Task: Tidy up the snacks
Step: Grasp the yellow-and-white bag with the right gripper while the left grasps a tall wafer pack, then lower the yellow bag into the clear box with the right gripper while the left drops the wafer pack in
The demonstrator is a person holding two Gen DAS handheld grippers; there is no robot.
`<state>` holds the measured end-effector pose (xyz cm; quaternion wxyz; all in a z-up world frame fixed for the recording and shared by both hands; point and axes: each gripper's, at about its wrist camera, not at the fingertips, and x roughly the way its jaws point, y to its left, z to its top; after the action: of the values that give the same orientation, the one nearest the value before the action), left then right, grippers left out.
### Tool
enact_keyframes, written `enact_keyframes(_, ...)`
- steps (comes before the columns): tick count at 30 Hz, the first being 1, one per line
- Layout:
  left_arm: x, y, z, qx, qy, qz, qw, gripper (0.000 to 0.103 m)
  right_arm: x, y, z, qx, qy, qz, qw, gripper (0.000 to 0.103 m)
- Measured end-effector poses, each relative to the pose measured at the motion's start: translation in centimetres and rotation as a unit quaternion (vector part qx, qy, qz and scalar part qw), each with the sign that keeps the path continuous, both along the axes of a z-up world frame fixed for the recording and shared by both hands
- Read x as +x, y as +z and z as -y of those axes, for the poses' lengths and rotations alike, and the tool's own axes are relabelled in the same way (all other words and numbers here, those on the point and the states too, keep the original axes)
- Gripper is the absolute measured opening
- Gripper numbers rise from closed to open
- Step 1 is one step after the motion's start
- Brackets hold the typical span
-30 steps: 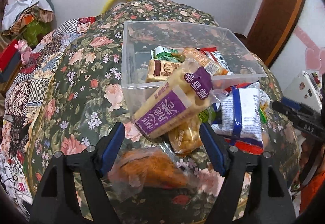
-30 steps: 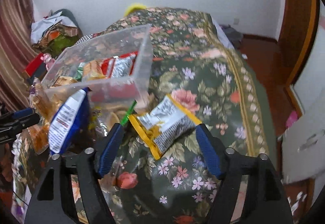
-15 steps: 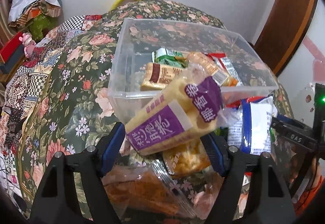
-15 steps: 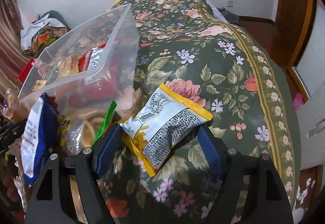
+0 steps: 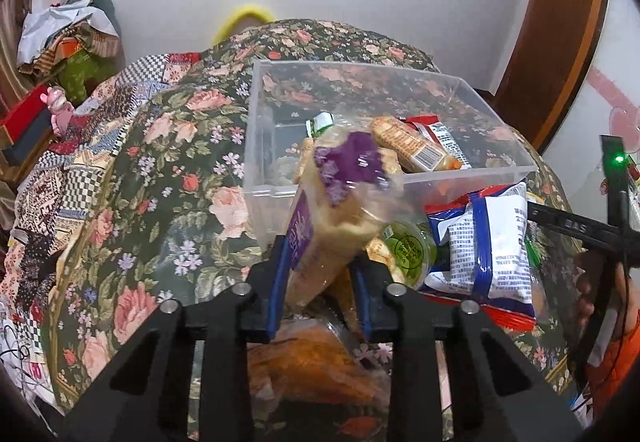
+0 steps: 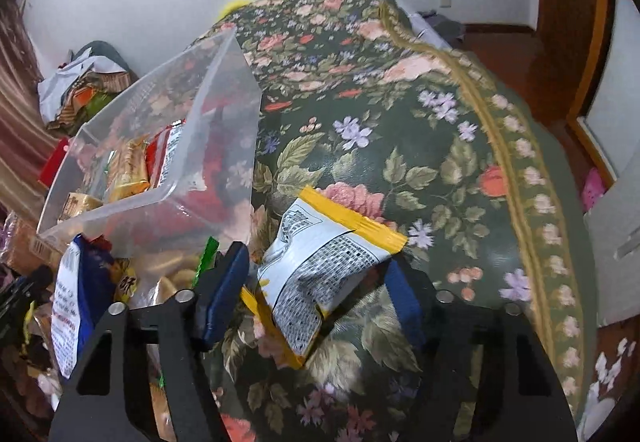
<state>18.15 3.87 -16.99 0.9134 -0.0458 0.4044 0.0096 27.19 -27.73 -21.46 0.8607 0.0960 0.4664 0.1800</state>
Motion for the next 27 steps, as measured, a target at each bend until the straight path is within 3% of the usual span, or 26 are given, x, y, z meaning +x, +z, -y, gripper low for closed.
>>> enact_keyframes(4, -0.8, 0.7, -0.2, 0.015, -0.005, 0.018, 0.9997, 0.022, 0.0, 0.1, -0.6, -0.014, 0.005, 0.003, 1.0, 0.046)
enact_keyframes(10, -1.4, 1.6, -0.6, 0.012, -0.005, 0.027, 0.9995, 0.022, -0.9, 0.7, -0.3, -0.009, 0.011, 0.011, 1.0, 0.034)
enact_keyframes(17, -2.3, 3.6, -1.0, 0.011, -0.005, 0.046, 0.9989, 0.022, -3.0, 4.1, 0.3, -0.028, 0.012, 0.061, 0.998, 0.032)
enact_keyframes(27, -2.1, 7.5, -1.3, 0.011, -0.003, 0.082, 0.9966, 0.022, -4.9, 10.1, -0.3, 0.006, 0.027, 0.126, 0.992, 0.032)
